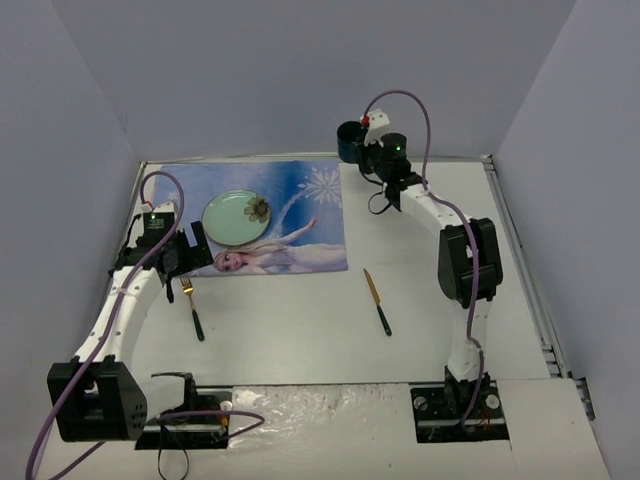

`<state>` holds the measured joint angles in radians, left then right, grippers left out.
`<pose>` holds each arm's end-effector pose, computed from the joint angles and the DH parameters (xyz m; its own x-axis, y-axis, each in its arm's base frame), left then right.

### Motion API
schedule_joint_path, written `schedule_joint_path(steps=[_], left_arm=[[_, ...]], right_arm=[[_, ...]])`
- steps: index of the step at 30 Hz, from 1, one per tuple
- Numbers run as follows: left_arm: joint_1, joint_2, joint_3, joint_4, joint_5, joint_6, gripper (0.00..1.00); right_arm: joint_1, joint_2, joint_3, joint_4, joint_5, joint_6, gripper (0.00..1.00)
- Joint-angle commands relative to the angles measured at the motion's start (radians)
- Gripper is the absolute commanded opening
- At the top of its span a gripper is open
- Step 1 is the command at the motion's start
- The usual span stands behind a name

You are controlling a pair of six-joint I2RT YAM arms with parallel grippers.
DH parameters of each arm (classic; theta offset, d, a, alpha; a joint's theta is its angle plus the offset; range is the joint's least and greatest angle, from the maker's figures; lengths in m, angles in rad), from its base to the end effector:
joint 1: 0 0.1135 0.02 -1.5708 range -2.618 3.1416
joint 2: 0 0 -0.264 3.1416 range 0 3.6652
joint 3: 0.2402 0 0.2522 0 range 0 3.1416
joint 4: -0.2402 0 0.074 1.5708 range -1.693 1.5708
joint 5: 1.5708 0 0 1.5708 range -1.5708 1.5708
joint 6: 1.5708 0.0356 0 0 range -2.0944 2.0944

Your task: Set the dinner table for one person

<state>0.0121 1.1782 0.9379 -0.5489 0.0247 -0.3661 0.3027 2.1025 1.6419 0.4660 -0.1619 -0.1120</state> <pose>0.2484 0.0021 0.2796 -0.6646 -0.3659 -0.6515 -0.2491 0.9305 -0.2685 0.4842 0.1572 0.2865 0.0552 -0.0983 -0.9936 -0.4447 0.8886 -0.1126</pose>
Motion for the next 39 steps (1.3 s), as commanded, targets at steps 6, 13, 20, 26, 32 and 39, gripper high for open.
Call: schedule_joint_path(steps=[6, 13, 20, 26, 32, 39], left_arm=[[-0.001, -0.009, 0.019, 0.050, -0.014, 0.033, 0.97], [-0.001, 0.003, 0.021, 0.052, -0.014, 0.035, 0.97], [-0.001, 0.012, 0.019, 0.050, -0.012, 0.035, 0.97], [-0.001, 0.017, 0.020, 0.050, -0.014, 0.034, 0.97], [-0.001, 0.020, 0.019, 0.046, -0.015, 0.036, 0.97], [-0.001, 0.024, 0.019, 0.045, -0.015, 0.037, 0.97]], right_arm=[[0.043, 0.127, 0.189, 0.157, -0.150, -0.043, 0.00], [0.056, 0.182, 0.223, 0.179, -0.169, -0.032, 0.00], [0.058, 0.220, 0.236, 0.217, -0.169, -0.011, 0.00], [0.059, 0.262, 0.249, 0.240, -0.171, 0.010, 0.00], [0.059, 0.300, 0.251, 0.248, -0.170, 0.017, 0.00], [0.059, 0.304, 0.218, 0.235, -0.167, -0.001, 0.00]])
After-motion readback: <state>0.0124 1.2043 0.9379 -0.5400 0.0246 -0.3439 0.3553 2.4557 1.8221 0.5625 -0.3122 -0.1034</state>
